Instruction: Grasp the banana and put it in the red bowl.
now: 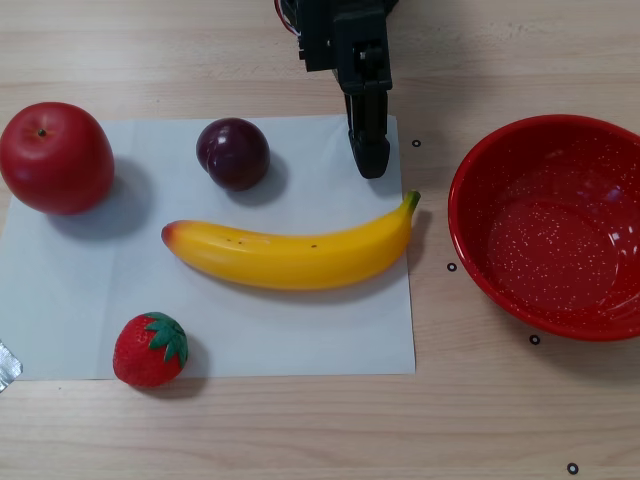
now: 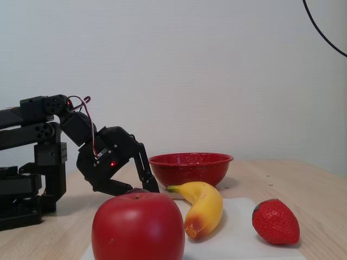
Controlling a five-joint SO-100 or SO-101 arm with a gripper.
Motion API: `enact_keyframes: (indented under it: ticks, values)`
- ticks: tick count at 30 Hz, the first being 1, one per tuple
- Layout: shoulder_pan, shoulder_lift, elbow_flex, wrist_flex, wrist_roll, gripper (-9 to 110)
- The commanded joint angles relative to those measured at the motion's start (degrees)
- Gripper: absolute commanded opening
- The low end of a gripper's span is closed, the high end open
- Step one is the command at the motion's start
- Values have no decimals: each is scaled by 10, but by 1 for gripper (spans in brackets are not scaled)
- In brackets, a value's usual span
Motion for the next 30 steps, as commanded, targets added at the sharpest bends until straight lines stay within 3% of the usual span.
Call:
enact_keyframes:
  ticks: [1, 21, 30]
  values:
    - [-1, -3, 3, 11, 7, 0]
    - [0, -8, -1, 12, 27, 0]
    - [-19, -74, -94, 58, 74, 0]
